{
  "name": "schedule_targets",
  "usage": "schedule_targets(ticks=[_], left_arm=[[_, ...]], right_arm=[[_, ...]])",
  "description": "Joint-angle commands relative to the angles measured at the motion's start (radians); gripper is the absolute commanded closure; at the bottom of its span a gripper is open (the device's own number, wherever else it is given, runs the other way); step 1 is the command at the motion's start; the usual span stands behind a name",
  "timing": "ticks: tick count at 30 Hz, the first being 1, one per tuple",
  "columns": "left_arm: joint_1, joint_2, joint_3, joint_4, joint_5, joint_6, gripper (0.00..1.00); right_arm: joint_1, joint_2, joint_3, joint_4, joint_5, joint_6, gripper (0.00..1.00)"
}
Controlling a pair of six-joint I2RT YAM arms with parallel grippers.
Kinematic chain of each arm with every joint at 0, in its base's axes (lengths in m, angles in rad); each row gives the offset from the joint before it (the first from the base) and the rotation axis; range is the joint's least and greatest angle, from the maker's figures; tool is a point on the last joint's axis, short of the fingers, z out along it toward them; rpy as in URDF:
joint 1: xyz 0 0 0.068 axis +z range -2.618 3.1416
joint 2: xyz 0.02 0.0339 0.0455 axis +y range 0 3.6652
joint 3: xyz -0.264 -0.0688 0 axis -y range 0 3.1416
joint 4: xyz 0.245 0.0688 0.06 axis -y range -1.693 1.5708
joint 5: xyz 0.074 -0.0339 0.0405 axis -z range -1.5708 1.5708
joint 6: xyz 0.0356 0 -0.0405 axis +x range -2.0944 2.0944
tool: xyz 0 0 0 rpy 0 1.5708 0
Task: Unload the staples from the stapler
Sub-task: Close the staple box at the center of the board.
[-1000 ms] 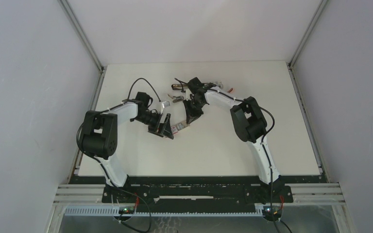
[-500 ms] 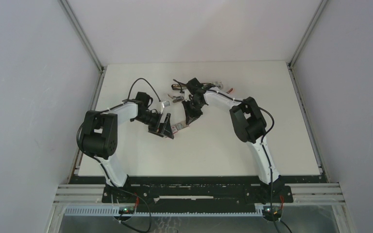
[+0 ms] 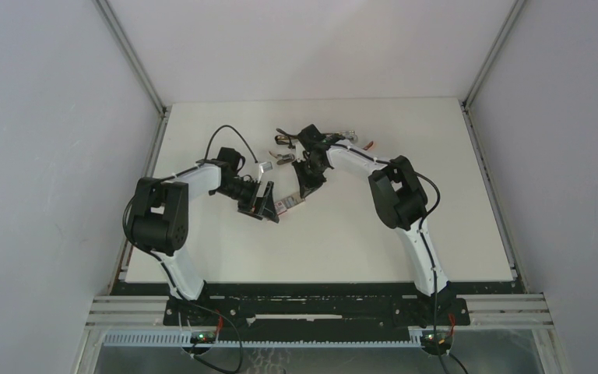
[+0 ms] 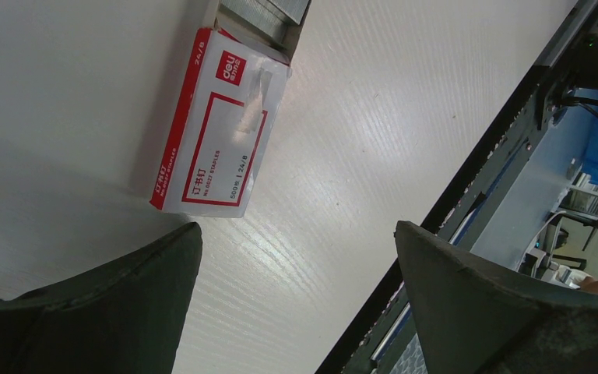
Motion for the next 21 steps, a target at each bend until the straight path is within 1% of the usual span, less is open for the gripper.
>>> schedule_targets(ticks=[1,12,21], left_arm=[[-0.002,0.022,-0.002,0.029,-0.053,0.0,0.0],[-0.006,0.038,0.015,0.033,-0.025,-0.01,0.0],[-0.011,0.022,0.002,0.061,-0.068,-0.023,0.0]], right_arm=[[0.01,-0.066,-0.003,0.027,0.041,-0.029,0.95],[0.03,-0.074,-0.003,0.027,0.023,-0.024,0.95],[0.036,-0.085,-0.004,0.027,0.056,-0.059,0.95]])
